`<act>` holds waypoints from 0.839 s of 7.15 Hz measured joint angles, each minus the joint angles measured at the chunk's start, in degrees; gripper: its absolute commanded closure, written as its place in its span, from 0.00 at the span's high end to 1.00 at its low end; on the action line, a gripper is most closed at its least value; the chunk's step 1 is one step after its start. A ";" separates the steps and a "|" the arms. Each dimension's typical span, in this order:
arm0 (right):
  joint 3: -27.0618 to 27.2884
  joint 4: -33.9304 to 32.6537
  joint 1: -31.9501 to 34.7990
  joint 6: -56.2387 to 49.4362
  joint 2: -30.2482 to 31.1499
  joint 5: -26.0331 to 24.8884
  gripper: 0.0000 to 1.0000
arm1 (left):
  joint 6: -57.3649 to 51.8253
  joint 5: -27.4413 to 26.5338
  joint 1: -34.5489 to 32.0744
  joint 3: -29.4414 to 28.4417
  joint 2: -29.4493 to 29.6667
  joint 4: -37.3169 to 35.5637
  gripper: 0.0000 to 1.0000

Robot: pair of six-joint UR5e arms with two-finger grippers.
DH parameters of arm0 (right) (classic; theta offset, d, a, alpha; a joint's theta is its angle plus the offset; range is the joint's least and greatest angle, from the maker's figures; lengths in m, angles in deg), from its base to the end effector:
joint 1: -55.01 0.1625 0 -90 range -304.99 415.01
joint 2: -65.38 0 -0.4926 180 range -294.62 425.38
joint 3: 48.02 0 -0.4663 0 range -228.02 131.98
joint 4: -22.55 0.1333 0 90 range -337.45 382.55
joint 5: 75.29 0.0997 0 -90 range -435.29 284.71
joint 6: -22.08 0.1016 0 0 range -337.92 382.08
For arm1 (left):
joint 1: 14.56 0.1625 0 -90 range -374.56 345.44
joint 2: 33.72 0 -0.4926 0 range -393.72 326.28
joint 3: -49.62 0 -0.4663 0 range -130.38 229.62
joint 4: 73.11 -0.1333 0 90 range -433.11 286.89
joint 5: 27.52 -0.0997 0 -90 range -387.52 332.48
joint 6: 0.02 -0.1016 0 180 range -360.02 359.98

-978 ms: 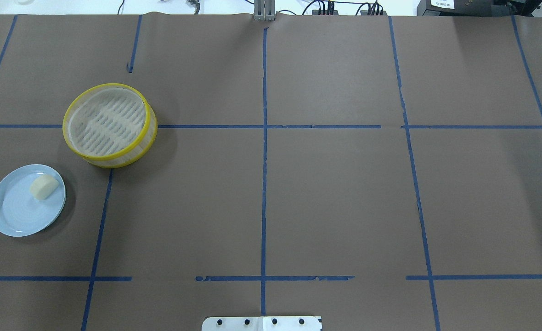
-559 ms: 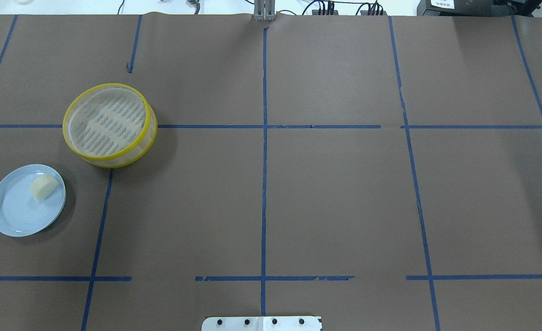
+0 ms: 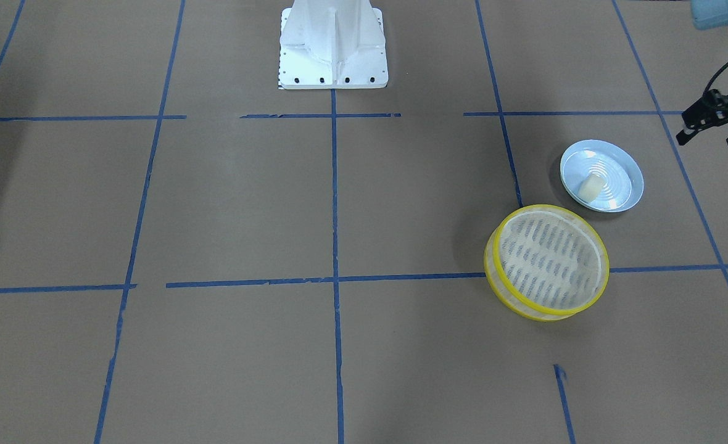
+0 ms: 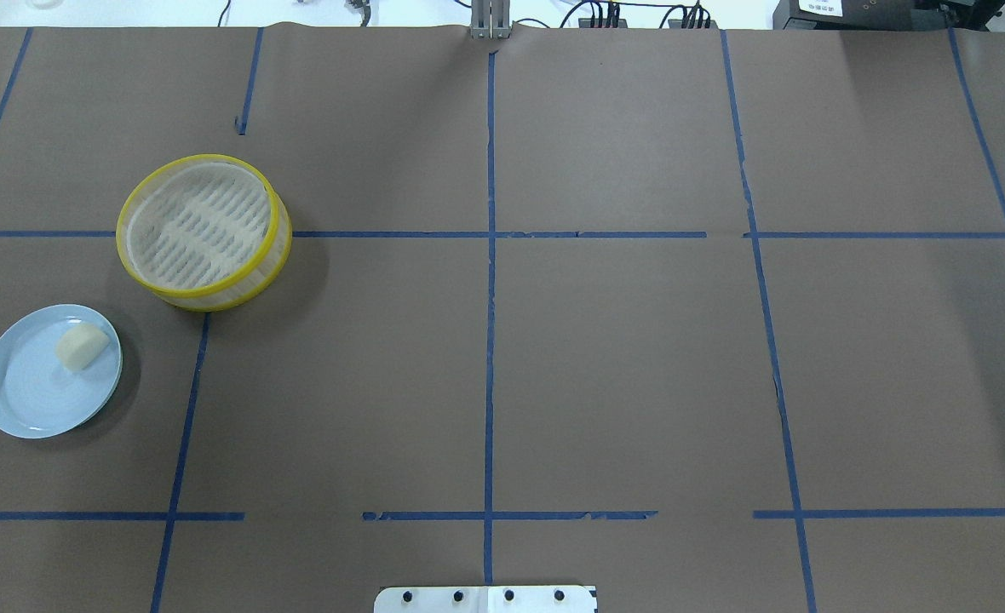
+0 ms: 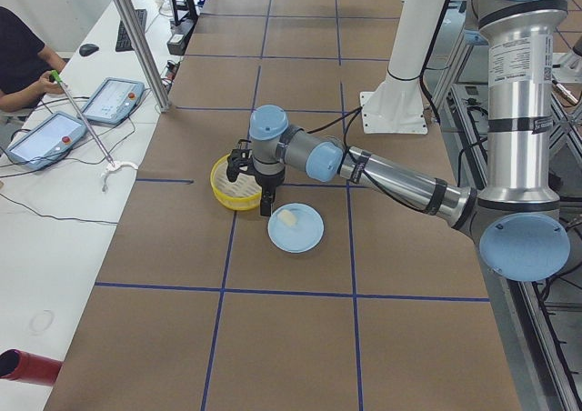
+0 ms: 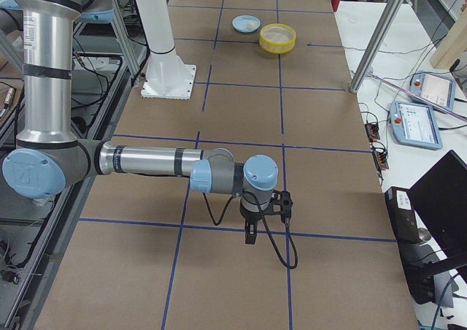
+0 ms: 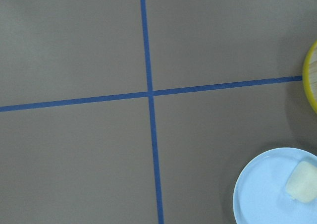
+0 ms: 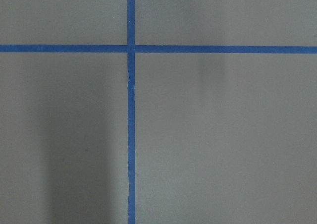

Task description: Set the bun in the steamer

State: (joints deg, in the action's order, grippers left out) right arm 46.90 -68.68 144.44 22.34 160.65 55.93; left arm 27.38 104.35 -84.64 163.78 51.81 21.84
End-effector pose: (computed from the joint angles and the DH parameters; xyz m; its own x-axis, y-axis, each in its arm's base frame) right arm 0.0612 -0.5192 0.7350 0.7524 0.0152 0.6586 0.0065 0.9995 -0.0306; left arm 0.1166 -0.5138 0.5237 0.6799 0.0642 -0.7305 0.0036 0.9958 0.0910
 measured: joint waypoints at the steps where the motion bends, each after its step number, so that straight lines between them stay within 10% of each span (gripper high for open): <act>1: 0.00 0.00 -0.02 0.00 0.00 0.00 1.00 | 3.39 -1.94 3.20 -0.67 0.22 2.14 1.00; 6: 0.00 0.00 -0.01 0.00 0.00 0.00 1.00 | 12.64 -8.89 16.23 -8.24 0.46 12.63 1.00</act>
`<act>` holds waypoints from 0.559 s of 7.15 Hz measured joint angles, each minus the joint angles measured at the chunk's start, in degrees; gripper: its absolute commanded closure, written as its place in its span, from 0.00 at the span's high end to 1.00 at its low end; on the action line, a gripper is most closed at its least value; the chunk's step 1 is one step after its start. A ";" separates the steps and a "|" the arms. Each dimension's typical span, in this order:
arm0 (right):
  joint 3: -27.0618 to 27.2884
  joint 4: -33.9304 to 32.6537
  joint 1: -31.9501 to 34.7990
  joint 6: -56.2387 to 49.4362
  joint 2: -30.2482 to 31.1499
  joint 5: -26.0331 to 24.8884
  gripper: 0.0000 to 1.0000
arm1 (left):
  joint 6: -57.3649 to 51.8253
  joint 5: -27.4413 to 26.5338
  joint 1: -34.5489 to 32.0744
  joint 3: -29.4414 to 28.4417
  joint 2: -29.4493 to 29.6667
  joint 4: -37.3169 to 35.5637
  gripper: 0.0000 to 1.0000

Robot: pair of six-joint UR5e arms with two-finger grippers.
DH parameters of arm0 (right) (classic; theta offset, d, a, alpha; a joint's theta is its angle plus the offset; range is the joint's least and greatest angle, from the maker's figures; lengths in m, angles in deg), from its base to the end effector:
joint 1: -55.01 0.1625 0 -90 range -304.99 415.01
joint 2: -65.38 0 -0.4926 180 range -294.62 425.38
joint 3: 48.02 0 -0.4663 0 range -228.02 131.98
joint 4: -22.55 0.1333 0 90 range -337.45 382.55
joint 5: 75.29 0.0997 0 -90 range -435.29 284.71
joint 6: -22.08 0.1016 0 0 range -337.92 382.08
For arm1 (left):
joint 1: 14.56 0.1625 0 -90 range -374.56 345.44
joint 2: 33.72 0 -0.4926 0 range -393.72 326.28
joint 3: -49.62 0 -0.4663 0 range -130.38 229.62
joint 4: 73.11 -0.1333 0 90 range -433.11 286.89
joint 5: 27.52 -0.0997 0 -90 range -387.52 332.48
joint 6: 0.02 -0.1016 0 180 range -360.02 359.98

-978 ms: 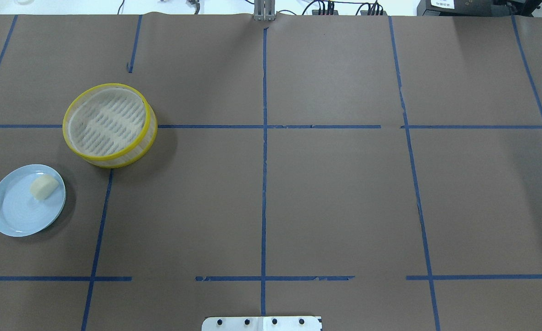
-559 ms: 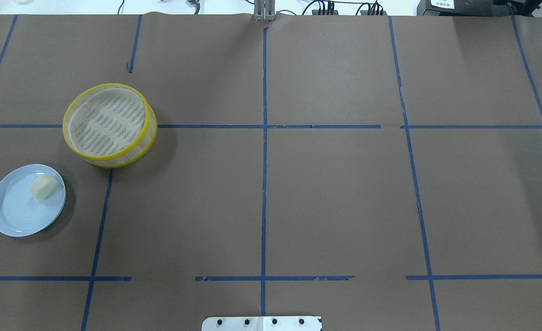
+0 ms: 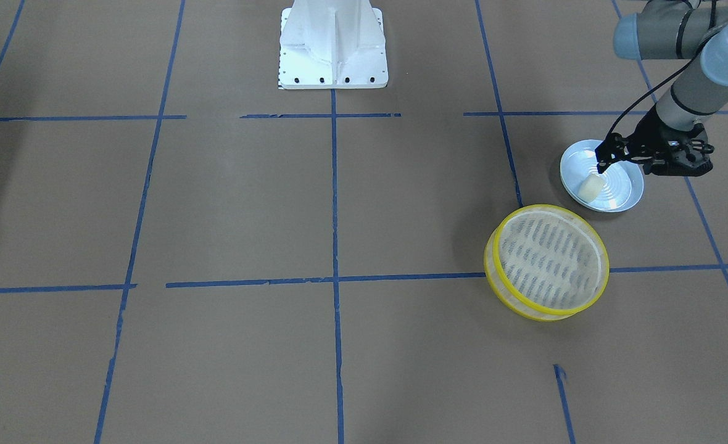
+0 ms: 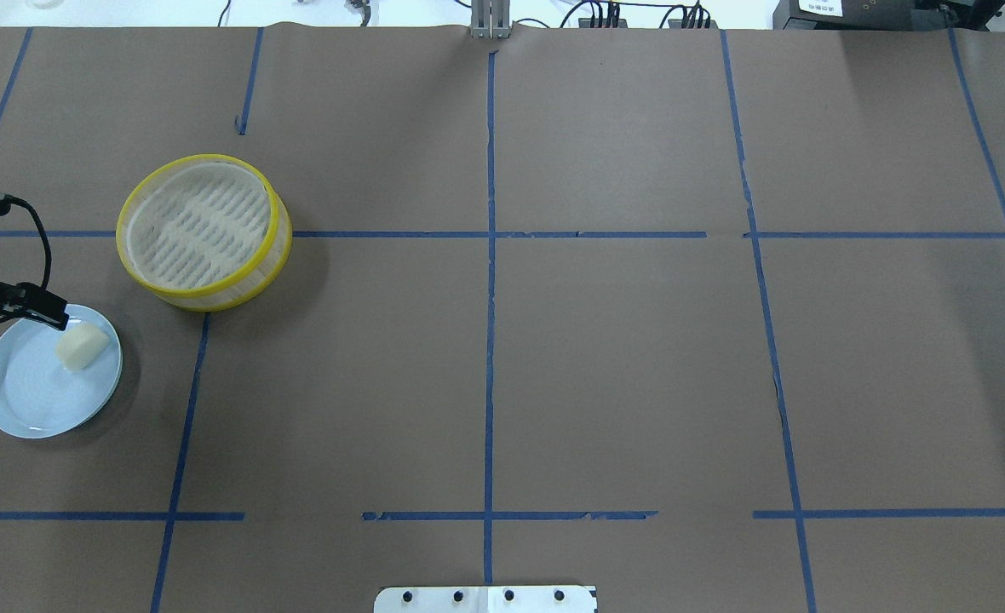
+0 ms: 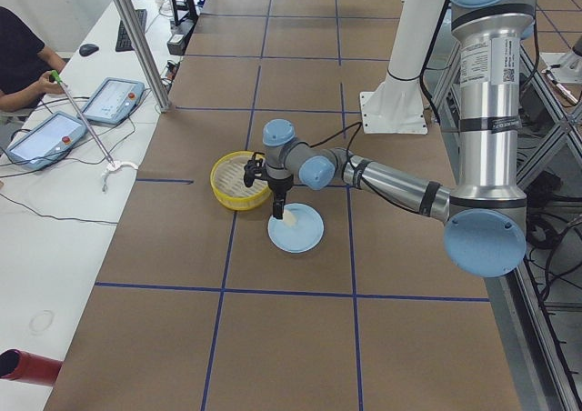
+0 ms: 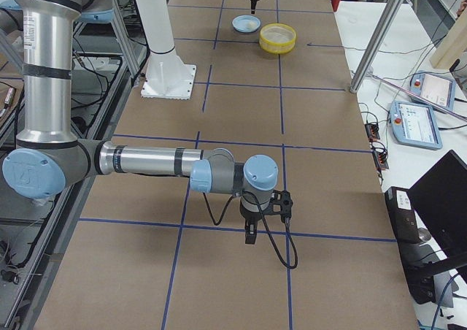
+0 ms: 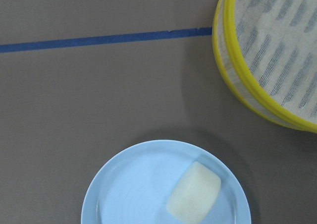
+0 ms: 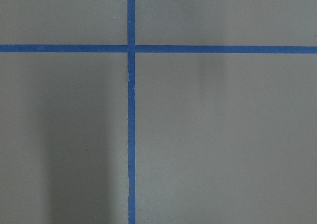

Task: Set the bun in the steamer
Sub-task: 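Move the left gripper down over the bun on the blue plate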

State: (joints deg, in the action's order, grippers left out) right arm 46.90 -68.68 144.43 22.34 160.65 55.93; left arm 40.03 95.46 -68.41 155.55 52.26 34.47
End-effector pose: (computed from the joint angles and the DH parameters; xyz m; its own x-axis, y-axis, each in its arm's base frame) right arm 0.0611 -0.5192 0.7350 0.7524 0.0151 0.6586 0.0067 0.9995 -0.0306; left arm 0.2617 -0.4905 0.5828 0.7279 0.0922 -0.6795 -0.0589 0.9957 0.0719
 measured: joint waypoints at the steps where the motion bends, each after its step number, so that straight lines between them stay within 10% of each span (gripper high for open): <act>1: 0.00 0.00 -0.02 0.00 0.00 0.00 1.00 | 0.54 -0.14 1.64 -1.57 0.32 1.41 1.00; 4: 0.00 0.00 0.04 0.00 0.00 0.00 1.00 | 0.46 -0.16 3.31 -4.92 1.97 2.52 1.00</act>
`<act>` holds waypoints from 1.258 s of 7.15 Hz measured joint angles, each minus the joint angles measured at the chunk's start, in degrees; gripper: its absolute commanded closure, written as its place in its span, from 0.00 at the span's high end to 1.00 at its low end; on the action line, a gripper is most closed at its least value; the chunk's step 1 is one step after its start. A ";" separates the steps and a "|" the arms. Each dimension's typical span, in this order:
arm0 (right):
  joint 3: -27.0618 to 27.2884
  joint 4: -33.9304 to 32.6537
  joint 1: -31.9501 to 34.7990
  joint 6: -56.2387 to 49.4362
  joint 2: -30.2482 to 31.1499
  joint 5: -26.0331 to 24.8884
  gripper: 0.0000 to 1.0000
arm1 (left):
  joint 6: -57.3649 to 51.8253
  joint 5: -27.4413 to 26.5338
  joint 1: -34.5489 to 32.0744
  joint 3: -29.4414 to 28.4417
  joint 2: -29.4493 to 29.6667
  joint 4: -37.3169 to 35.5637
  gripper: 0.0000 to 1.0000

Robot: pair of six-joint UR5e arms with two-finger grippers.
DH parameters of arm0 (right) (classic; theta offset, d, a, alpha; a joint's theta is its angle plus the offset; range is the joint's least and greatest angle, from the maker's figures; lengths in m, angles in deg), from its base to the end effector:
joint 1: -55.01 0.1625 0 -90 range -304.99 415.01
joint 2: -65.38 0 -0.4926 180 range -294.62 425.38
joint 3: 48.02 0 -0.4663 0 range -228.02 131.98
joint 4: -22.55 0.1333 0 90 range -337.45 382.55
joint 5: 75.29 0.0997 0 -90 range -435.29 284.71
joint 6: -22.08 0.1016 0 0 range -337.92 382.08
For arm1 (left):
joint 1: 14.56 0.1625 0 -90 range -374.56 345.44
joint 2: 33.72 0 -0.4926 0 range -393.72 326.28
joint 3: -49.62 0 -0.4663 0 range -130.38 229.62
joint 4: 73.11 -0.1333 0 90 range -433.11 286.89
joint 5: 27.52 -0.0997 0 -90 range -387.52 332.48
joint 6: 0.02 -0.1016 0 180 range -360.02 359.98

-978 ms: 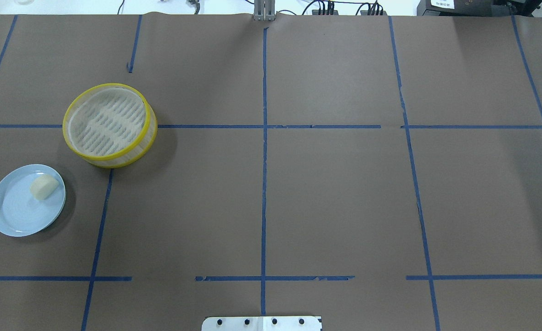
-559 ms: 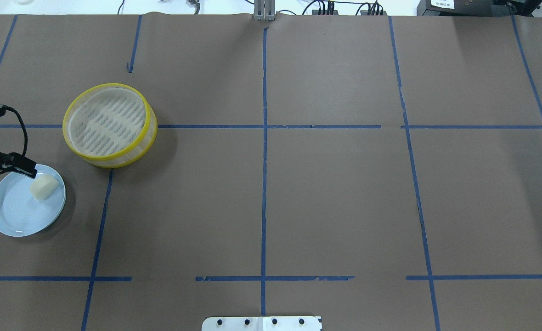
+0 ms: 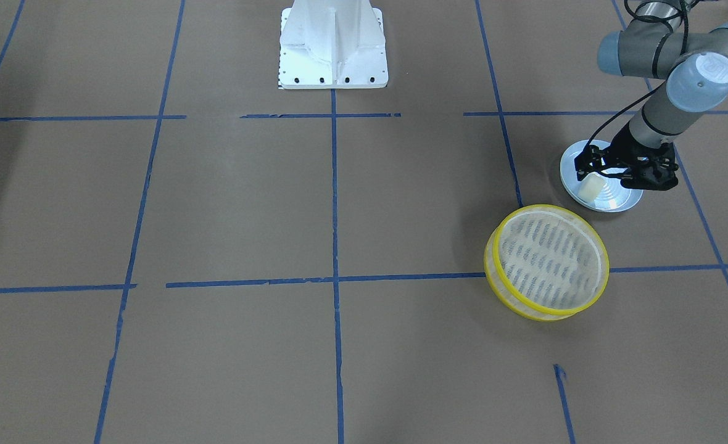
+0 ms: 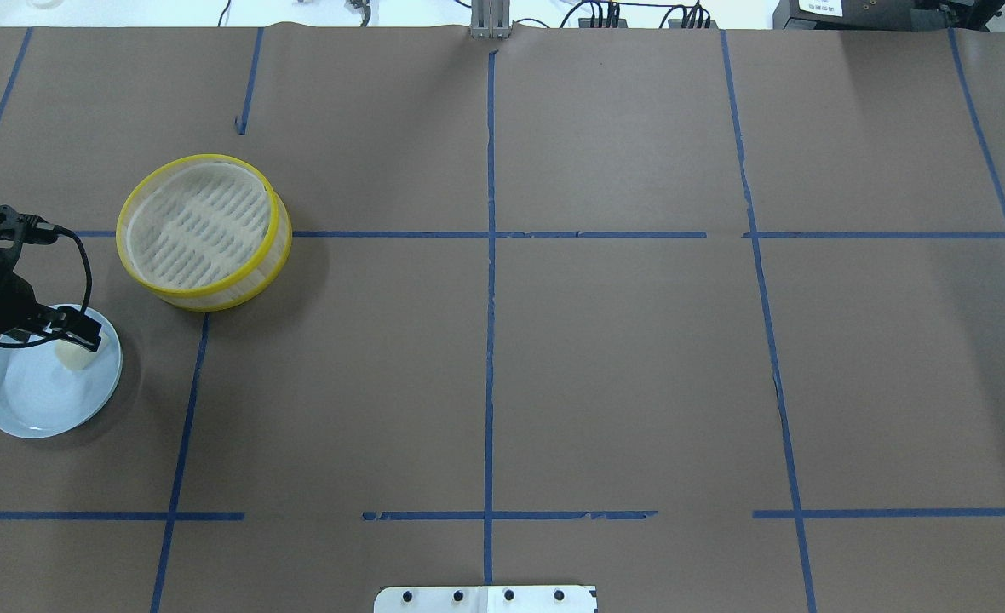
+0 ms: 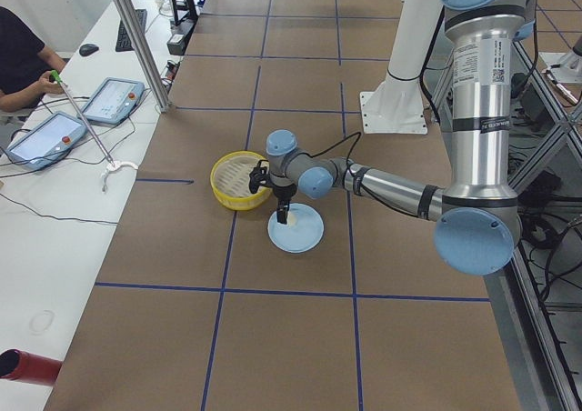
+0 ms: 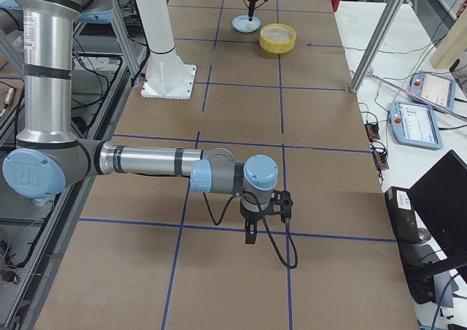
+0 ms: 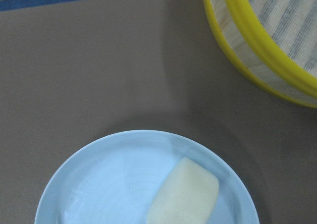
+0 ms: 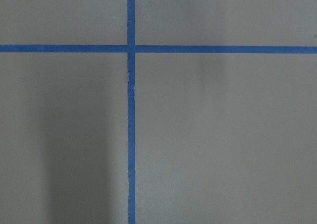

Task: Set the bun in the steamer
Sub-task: 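Move the left gripper down over the bun on the blue plate, then close the left gripper on the pale bun on the plate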

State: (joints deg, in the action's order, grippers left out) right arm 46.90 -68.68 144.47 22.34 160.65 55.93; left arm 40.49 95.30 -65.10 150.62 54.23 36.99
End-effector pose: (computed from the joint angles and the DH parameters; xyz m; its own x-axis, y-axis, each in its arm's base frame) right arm 0.0615 -0.5192 0.7350 0.7524 0.0156 0.6586 0.0060 0.9995 -0.0306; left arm 0.3029 -0.4910 0.6085 0.7270 0.1221 -0.6757 -0.1096 0.9921 0.0614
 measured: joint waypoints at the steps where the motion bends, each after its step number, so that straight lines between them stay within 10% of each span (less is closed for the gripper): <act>1: 0.00 0.00 0.01 0.00 0.00 0.00 1.00 | -0.18 0.04 0.05 -0.82 0.16 0.78 1.00; 9: 0.00 0.00 -0.04 0.00 0.00 0.00 1.00 | -0.98 0.63 0.18 -4.49 0.21 5.48 0.91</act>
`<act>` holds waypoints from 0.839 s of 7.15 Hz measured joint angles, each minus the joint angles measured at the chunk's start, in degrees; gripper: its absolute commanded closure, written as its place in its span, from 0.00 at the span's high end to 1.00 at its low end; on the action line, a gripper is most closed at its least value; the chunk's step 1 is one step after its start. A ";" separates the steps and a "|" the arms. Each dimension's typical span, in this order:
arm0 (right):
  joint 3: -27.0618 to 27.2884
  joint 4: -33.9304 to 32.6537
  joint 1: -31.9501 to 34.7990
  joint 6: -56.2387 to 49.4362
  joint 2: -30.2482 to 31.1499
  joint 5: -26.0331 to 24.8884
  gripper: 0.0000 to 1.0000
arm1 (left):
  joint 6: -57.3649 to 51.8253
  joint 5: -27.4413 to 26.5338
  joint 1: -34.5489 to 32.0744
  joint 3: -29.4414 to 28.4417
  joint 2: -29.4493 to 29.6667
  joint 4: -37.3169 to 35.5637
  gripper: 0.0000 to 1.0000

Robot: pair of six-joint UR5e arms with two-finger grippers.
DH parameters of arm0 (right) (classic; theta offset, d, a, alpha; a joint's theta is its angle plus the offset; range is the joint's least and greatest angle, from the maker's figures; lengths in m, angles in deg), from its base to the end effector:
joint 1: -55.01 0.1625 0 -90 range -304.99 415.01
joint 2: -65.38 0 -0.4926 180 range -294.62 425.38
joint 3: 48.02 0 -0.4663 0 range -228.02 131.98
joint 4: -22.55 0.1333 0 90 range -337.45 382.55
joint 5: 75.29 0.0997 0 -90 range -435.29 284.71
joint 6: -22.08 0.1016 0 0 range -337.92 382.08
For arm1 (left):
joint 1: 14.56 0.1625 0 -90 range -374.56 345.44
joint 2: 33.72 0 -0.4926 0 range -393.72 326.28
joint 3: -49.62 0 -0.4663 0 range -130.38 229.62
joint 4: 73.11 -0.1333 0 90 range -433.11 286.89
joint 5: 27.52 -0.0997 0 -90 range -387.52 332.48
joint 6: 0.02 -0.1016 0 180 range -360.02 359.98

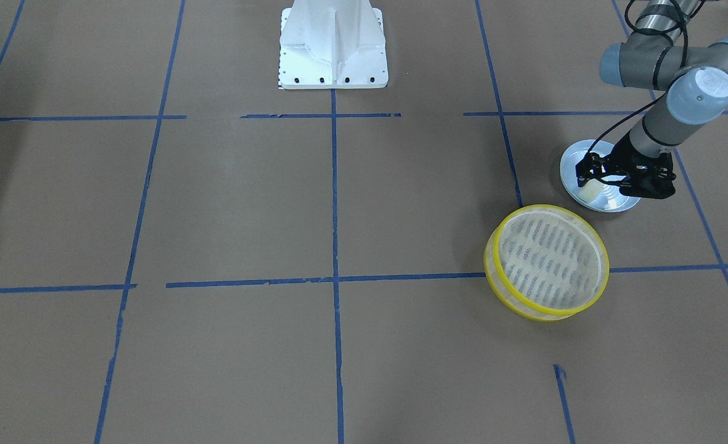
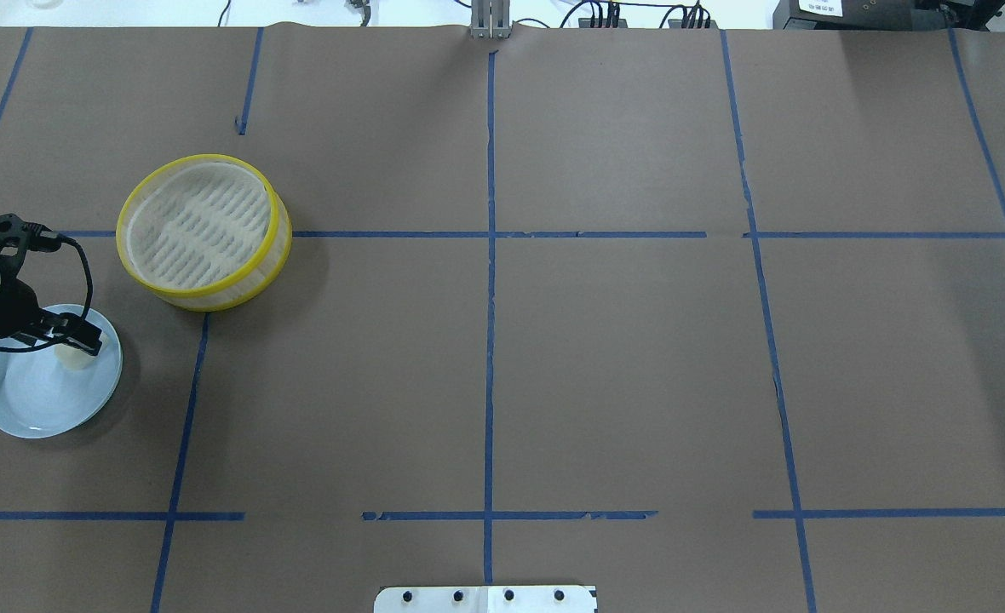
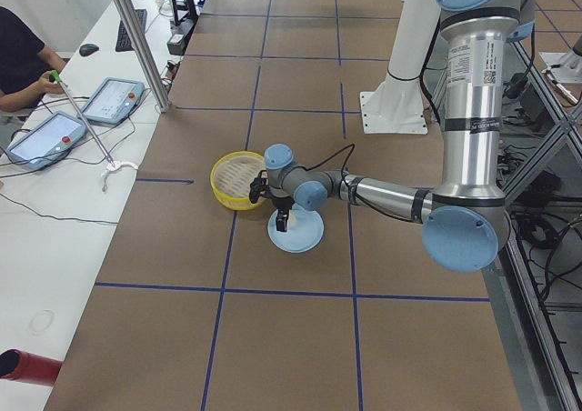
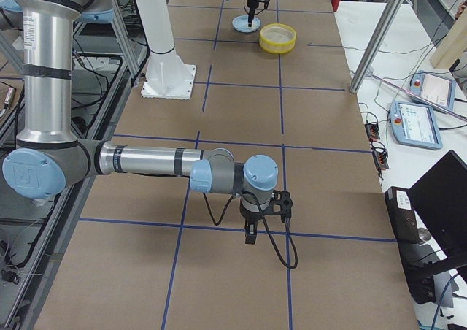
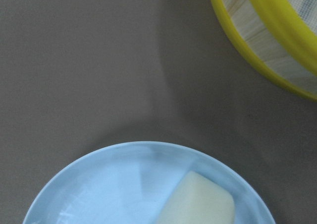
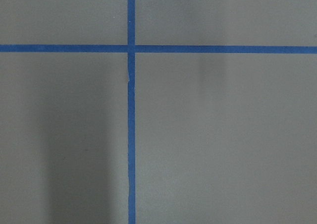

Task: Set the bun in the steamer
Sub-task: 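Close the left gripper on the pale bun on the plate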

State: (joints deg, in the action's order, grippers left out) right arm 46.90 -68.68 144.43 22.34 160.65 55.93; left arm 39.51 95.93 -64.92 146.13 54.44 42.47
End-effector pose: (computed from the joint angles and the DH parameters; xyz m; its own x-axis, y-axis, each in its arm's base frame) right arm 0.0611 -0.5192 0.7350 0.7524 0.0151 0.6586 0.0067 0.9995 -0.0306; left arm 0.3091 -0.4942 0.6399 0.7097 0.1521 -0.6879 -0.1289 0.9880 0.0855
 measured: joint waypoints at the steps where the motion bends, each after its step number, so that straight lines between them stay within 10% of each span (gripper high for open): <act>1: 0.00 0.00 0.00 0.00 0.00 0.00 1.00 | 0.04 0.04 0.00 -0.39 0.06 0.94 0.91; 6: 0.00 0.00 0.01 0.00 0.00 0.00 1.00 | 0.14 0.79 0.00 -0.39 0.62 1.66 0.82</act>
State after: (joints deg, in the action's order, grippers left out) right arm 46.90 -68.68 144.44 22.34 160.65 55.93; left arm 39.64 96.72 -64.92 145.74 55.06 44.13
